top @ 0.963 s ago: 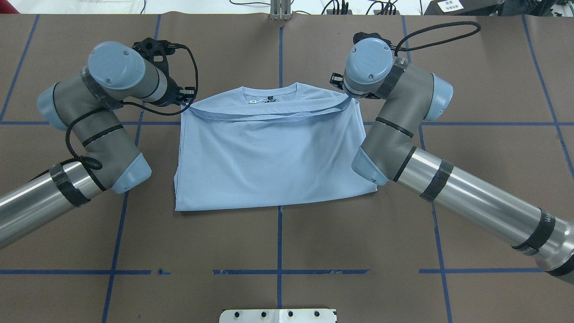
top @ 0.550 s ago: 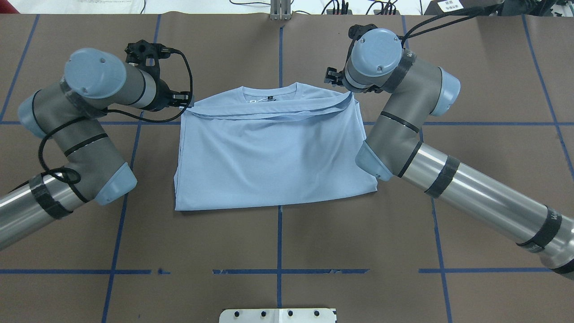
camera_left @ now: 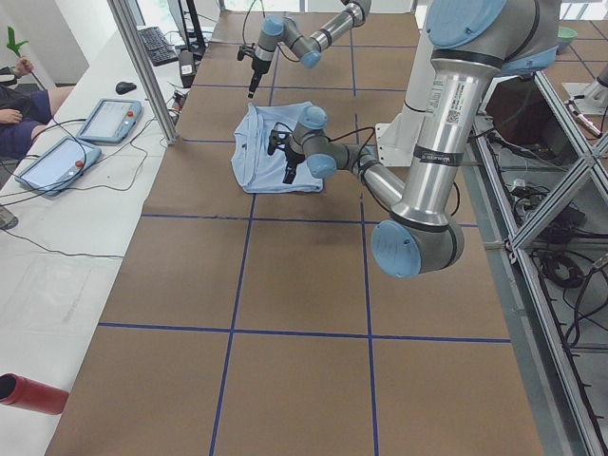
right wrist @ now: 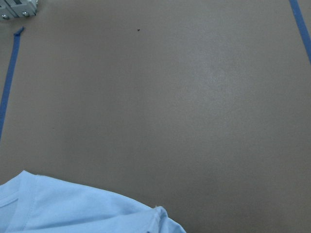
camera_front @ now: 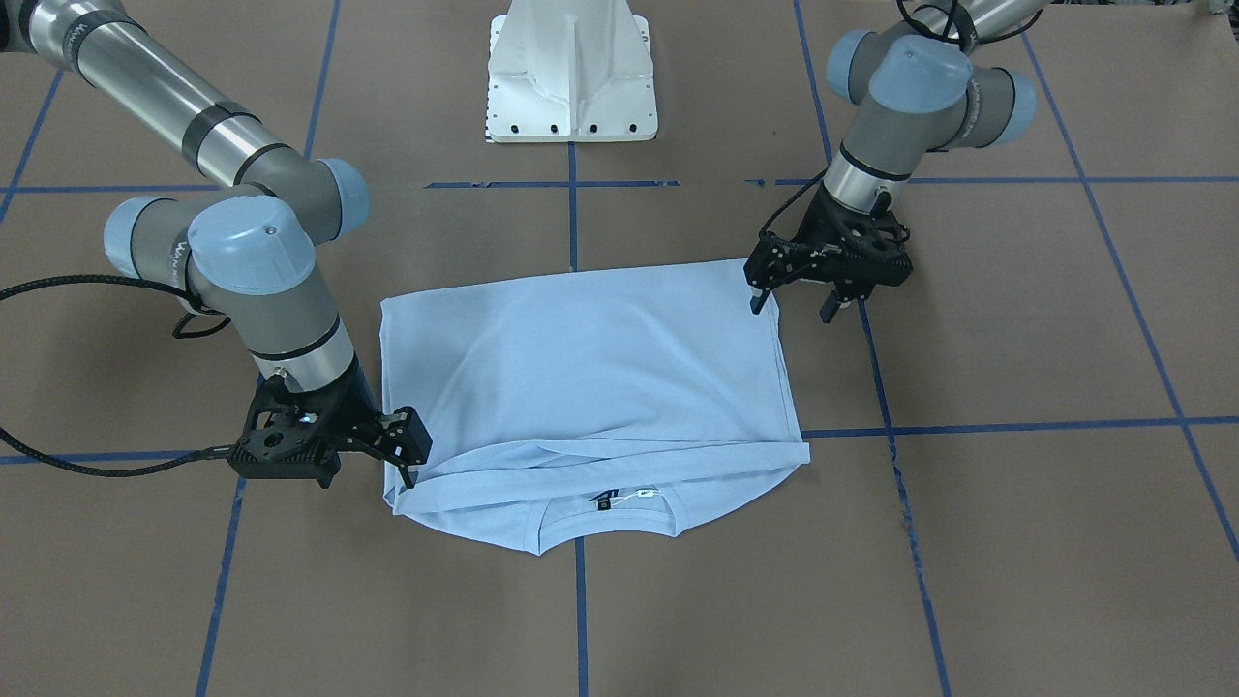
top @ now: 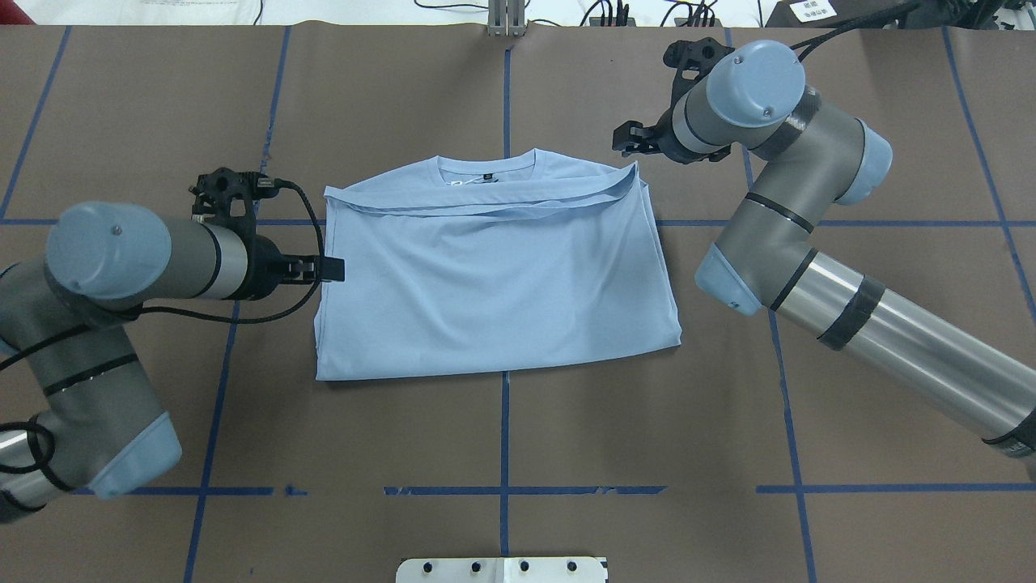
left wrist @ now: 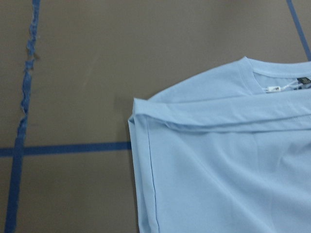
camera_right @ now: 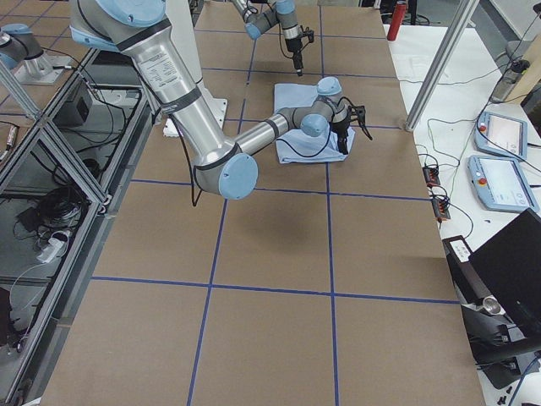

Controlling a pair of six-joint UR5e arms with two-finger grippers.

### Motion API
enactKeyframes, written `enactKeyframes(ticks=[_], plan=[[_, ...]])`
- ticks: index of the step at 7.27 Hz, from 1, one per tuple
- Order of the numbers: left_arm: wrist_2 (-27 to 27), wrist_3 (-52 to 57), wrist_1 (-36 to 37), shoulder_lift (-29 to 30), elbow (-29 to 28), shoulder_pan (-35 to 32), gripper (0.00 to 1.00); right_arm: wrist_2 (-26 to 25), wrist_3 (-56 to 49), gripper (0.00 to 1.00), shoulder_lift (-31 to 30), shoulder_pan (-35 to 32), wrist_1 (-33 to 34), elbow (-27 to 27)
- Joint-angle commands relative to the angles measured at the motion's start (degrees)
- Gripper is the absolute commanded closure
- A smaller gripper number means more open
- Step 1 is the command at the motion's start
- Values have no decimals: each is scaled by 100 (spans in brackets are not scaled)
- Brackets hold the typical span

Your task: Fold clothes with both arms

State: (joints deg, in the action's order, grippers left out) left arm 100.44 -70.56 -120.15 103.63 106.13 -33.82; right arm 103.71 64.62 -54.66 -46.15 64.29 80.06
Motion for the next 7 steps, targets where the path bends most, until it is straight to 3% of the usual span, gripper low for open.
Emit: enactKeyframes(ticks=[1, 7], plan=[[-542, -1122, -88, -273, 180, 672, 20, 70, -82, 0, -36, -61, -30, 36], [-719, -1241, -79, -449, 118, 1087, 31, 61, -82, 0, -53, -52, -22, 71]])
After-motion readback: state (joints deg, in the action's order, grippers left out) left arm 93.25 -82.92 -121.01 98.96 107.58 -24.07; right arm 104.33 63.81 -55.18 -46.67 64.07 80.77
